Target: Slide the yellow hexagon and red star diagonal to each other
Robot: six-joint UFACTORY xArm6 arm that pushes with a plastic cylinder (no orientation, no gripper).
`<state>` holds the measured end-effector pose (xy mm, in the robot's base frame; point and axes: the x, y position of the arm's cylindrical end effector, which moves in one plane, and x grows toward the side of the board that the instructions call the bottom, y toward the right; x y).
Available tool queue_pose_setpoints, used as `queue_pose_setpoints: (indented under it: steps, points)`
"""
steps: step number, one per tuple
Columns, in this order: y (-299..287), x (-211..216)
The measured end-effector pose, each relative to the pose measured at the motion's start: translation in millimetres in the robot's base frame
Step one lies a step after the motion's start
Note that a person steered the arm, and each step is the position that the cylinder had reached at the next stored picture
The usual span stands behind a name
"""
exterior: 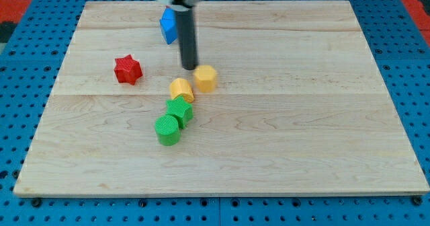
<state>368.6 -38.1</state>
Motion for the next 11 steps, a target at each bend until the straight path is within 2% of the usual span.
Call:
queue_pose_setpoints:
  steps: [1, 2, 3, 4, 5, 6, 7, 8, 9, 11]
  points:
    - [-12, -27]
    - [-69, -35]
    - [-152, -38]
    - [-176, -118]
    - [-132, -176]
    - [-77, -170]
    - [47, -144]
    - [167, -98]
    - [217, -49]
    - [188, -47]
